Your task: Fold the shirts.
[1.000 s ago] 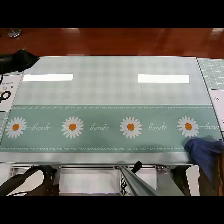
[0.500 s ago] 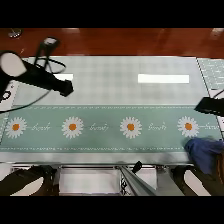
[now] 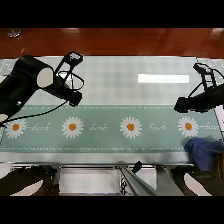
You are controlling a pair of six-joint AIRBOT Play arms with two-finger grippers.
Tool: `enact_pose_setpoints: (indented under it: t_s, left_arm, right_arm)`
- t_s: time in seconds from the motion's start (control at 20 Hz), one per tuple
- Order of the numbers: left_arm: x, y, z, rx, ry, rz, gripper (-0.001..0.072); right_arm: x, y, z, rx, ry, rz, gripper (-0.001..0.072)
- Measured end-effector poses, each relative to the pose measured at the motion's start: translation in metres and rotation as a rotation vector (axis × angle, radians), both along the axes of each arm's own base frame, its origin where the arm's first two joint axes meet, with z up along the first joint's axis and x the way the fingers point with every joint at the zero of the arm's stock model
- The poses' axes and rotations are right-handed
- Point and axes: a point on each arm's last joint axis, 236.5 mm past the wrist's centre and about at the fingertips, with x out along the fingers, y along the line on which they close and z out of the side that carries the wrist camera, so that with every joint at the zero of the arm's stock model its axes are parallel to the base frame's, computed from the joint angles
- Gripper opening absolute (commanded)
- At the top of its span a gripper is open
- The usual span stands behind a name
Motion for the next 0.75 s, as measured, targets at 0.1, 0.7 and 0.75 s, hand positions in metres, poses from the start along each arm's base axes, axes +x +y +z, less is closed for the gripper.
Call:
enact_pose_setpoints:
  t_s: [0.1,0.7,0.75]
  left_arm:
    - [-0.0002,0.0001,-0.0003,0.004,0.0,0.002,0.067]
    - [-0.0006,0.0009,-0.0003,0.012,-0.001,0.003,0.067]
    - [-0.0006,0.0009,-0.0003,0.012,-0.001,0.003,0.067]
  right_arm:
    - [0.0002,0.0018,-0.0002,0.001,0.0,0.004,0.0615]
    - [0.0003,0.0039,-0.0002,0.002,-0.001,0.007,0.0615]
    - [0.0003,0.0038,-0.0002,0.001,-0.001,0.007,0.0615]
